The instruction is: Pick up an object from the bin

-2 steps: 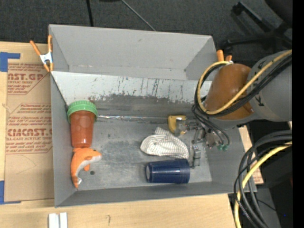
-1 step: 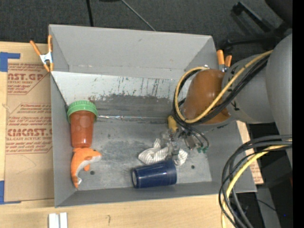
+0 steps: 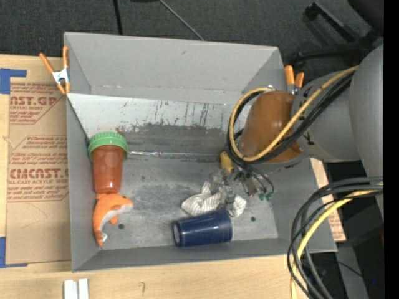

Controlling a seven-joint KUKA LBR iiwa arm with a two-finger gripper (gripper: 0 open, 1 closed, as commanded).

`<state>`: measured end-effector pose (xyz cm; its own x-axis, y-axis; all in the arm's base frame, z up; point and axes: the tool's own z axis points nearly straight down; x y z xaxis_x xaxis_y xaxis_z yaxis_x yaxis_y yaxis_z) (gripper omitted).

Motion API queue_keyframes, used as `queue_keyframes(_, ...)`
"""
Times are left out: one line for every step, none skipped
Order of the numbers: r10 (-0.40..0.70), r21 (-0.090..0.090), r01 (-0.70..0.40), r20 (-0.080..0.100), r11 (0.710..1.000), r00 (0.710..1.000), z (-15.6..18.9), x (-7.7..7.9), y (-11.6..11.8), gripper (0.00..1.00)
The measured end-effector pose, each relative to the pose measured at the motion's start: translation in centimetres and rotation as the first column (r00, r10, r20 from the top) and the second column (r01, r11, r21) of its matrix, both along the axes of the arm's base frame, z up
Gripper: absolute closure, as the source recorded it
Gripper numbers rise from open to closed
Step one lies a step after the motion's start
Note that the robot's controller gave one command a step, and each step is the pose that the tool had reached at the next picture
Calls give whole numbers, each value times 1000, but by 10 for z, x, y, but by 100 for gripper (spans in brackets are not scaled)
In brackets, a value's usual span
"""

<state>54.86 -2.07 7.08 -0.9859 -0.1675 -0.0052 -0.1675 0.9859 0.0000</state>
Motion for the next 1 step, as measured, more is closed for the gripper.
queue_keyframes(-3,-1,3,1,1000,1000,0,-4,1,100)
